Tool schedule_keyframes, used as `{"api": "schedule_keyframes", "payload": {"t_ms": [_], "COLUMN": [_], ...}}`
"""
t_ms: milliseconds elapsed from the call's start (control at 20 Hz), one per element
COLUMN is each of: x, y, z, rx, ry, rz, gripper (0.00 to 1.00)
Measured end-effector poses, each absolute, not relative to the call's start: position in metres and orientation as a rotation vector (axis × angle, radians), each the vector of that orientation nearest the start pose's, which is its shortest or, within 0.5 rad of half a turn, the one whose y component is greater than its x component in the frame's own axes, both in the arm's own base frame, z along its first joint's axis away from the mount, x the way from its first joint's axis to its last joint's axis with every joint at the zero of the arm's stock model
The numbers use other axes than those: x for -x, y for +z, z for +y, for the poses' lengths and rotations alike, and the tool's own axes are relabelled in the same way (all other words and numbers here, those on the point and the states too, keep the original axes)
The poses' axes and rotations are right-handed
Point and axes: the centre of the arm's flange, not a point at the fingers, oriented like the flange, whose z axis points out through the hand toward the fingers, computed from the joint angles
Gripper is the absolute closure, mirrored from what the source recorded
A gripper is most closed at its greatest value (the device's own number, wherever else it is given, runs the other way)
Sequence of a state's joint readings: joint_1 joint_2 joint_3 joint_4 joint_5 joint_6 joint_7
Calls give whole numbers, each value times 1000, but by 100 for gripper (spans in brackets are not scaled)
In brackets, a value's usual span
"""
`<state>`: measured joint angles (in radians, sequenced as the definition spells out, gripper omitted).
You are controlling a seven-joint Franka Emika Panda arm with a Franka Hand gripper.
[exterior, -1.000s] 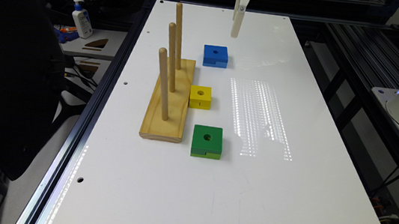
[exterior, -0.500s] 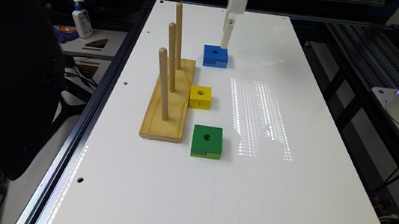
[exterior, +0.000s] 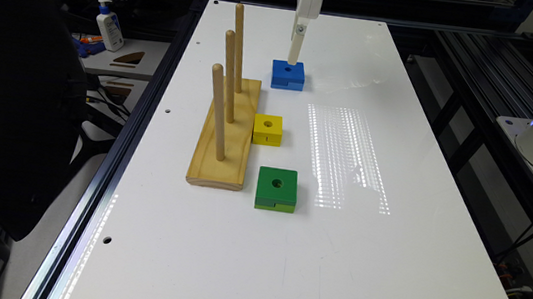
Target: Pick up blue block.
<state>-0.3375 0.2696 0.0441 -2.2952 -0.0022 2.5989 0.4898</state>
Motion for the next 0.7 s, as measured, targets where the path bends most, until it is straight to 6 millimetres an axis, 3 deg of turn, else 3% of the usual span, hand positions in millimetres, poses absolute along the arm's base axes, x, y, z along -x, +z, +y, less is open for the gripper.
{"api": "schedule_keyframes", "payload": {"t_ms": [300,700], "x": [-513,-516], "y": [217,217], "z": [-155,-156], "rx": [2889,2889], "ry": [-43,-47], "rz": [1194,1194], "gripper": [0,0]}}
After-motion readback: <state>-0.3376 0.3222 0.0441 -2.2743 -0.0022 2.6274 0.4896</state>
